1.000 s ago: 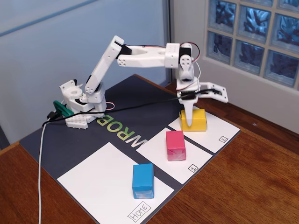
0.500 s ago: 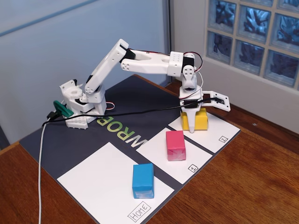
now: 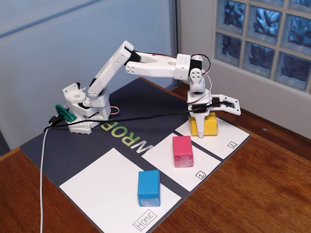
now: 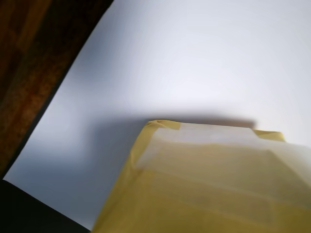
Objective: Move box yellow to home
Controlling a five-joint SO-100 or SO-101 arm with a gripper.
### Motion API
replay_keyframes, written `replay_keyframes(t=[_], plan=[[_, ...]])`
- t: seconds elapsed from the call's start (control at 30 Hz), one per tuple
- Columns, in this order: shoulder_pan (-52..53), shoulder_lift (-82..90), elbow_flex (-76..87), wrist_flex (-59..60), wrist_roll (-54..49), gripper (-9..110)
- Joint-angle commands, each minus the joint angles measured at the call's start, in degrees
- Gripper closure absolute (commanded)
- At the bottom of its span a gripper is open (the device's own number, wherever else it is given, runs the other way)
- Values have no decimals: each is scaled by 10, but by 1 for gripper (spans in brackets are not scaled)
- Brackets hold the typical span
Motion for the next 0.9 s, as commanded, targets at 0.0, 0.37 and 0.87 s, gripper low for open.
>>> replay_keyframes(t=[0.0, 0.37, 0.87], plan=[[6, 67, -11, 4, -4, 102], [23, 236, -18, 76, -33, 102], [185, 433, -8, 236, -108, 102]])
